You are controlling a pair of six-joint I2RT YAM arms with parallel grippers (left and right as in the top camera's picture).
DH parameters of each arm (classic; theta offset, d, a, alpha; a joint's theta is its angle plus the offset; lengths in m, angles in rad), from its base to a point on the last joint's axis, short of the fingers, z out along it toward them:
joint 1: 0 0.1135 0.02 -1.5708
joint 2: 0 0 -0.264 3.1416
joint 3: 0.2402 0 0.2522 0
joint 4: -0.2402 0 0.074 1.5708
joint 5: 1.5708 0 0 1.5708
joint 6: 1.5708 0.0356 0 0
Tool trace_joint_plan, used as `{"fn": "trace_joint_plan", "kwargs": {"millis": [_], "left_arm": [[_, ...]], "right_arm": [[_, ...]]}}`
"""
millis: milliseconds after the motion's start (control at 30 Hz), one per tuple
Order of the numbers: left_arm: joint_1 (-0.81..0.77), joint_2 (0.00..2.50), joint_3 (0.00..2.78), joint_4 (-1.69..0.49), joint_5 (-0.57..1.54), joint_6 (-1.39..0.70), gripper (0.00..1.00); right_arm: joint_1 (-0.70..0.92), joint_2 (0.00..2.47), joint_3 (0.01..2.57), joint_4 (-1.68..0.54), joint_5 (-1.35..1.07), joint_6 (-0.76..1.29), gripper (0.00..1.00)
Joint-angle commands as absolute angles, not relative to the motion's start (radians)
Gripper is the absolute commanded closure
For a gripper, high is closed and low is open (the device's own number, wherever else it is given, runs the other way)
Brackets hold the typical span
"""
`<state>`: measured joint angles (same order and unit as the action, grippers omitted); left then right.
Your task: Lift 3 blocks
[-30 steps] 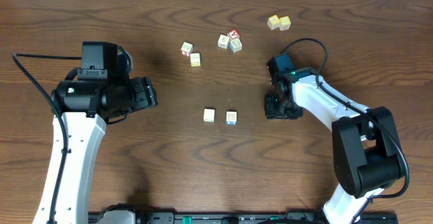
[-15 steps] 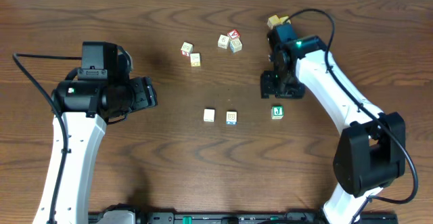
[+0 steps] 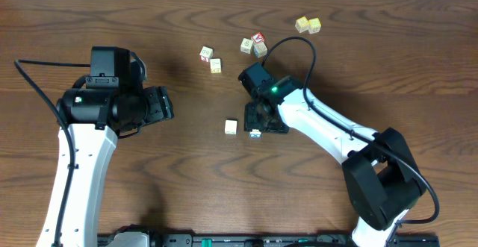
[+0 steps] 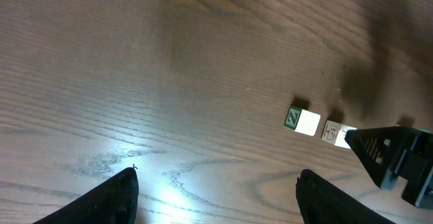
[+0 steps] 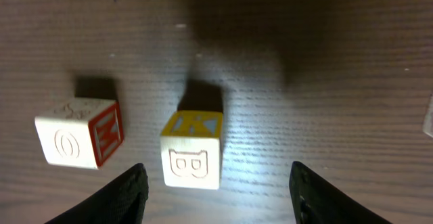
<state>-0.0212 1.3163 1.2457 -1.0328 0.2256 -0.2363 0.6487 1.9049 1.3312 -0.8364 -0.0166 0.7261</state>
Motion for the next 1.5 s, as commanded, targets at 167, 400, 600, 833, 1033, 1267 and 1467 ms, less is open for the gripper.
{"fn": "trace_joint_plan", "kwargs": {"millis": [167, 400, 600, 833, 1033, 1267, 1467], "left_arm": [[-0.016, 1.315, 1.264, -1.039, 0.220, -0.245, 0.25], [-0.016, 1.315, 1.264, -1.039, 0.220, -0.245, 0.25], [-0.016, 1.315, 1.264, -1.039, 0.220, -0.245, 0.25], [-0.016, 1.315, 1.264, -1.039, 0.220, -0.245, 0.25], [-0.016, 1.315, 1.264, -1.039, 0.220, -0.245, 0.25], [-0.016, 1.315, 1.264, -1.039, 0.220, -0.245, 0.25], [-0.016, 1.315, 1.264, -1.039, 0.220, -0.245, 0.25]], "right_arm": [[0.703, 1.982, 1.312, -0.778, 0.042, 0.799, 0.38], [0.679, 2.024, 1.315, -0.778, 0.044, 0.749, 0.56], [0.613, 2.023, 1.341, -0.828, 0.006, 0.681, 0.72], [0.504, 2.022, 1.381, -0.910, -0.005, 0.552, 0.75], [0.451, 2.022, 1.381, -0.933, -0.009, 0.492, 0.75], [0.452, 2.022, 1.379, -0.982, -0.009, 0.492, 0.76], [0.452, 2.022, 1.379, -0.977, -0.013, 0.479, 0.74]]}}
